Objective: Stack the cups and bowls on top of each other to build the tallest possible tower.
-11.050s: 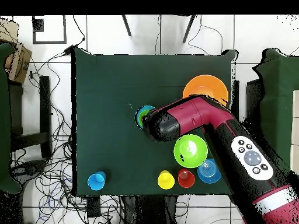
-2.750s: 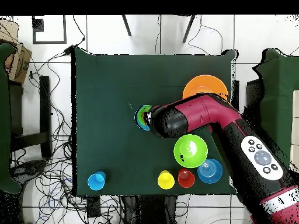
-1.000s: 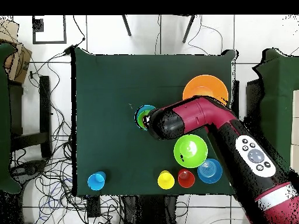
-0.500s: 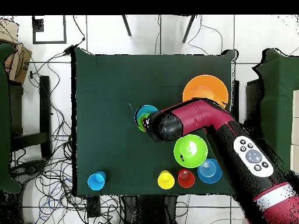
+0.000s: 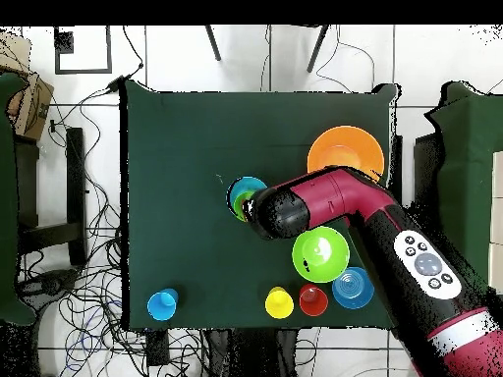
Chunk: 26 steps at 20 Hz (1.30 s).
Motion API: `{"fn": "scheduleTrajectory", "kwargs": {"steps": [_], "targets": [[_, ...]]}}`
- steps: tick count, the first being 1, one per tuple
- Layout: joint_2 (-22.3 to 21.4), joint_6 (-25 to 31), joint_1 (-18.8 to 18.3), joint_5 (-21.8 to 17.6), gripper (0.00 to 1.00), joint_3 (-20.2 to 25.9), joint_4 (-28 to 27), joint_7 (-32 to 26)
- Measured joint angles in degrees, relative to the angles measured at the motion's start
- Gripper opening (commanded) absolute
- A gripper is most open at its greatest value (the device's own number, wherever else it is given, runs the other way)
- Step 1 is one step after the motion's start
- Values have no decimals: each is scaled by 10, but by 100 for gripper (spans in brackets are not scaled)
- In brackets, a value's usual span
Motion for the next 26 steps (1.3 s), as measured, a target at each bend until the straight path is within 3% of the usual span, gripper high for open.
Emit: {"fn": "scheduleTrajectory", "kwargs": {"steps": [18,19,26], "targets": [[0,0,0,0,0,-1,0,0],[0,0,0,0,100,-1,0,0],[0,0,0,0,100,-2,0,0]]}}
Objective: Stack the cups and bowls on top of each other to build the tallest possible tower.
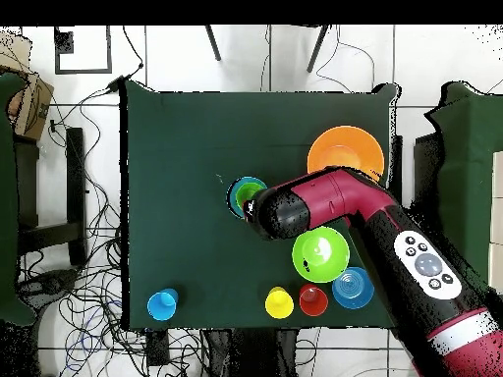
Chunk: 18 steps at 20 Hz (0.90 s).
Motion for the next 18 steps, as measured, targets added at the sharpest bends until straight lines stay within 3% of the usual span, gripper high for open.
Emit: {"fn": "scheduleTrajectory", "kwargs": {"steps": [18], "targets": [[-8,-2,-7,3,100,5,6,0]]}}
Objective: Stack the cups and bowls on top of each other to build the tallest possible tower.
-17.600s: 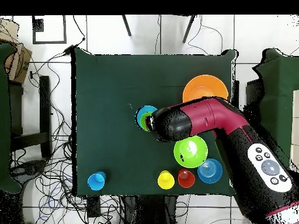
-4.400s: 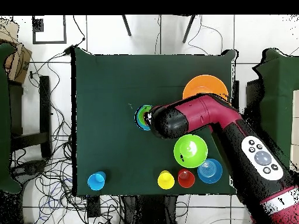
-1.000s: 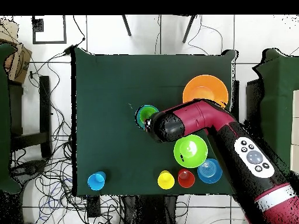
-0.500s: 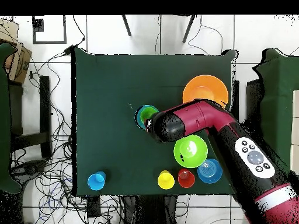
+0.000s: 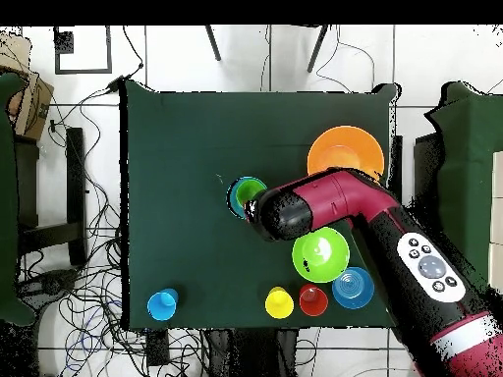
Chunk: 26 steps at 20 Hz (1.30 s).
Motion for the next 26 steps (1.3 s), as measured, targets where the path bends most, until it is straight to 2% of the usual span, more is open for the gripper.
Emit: {"fn": "scheduleTrajectory", "kwargs": {"steps": [3,12,15,26], "targets": [[-15,0,-7,16,100,8,10,0],[-88,27,-38,98,100,43,36,0],[-99,29,-36,104,100,45,30,0],[-100,29,-6,103,100,45,-16,0]]}}
